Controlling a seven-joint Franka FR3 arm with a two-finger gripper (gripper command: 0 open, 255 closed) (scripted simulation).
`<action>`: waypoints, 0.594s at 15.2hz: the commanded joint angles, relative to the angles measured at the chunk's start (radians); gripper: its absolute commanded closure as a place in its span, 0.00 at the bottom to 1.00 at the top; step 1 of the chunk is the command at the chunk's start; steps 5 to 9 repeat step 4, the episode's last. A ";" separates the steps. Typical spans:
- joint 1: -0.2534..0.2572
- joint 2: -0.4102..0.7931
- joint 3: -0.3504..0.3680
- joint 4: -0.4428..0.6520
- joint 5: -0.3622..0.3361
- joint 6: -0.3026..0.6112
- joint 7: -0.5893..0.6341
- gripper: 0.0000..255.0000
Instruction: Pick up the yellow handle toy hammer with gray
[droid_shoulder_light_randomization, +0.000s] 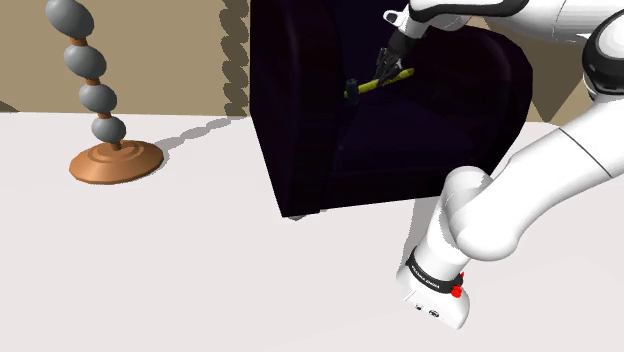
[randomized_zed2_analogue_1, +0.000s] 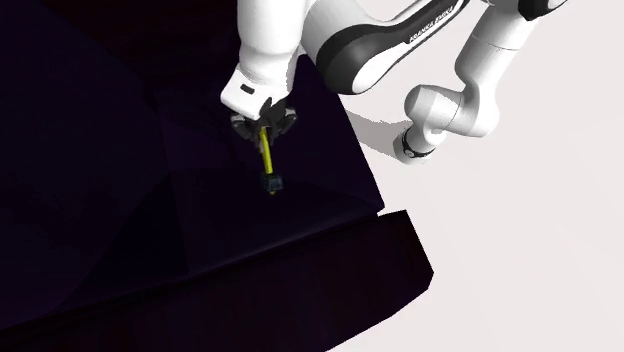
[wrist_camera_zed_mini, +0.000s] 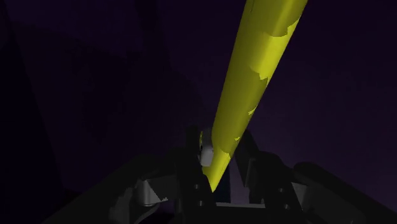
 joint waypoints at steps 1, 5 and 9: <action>0.004 0.005 0.003 0.031 0.006 -0.027 -0.002 1.00; 0.006 0.008 0.005 0.048 0.009 -0.042 -0.003 1.00; 0.006 0.008 0.005 0.048 0.009 -0.042 -0.003 1.00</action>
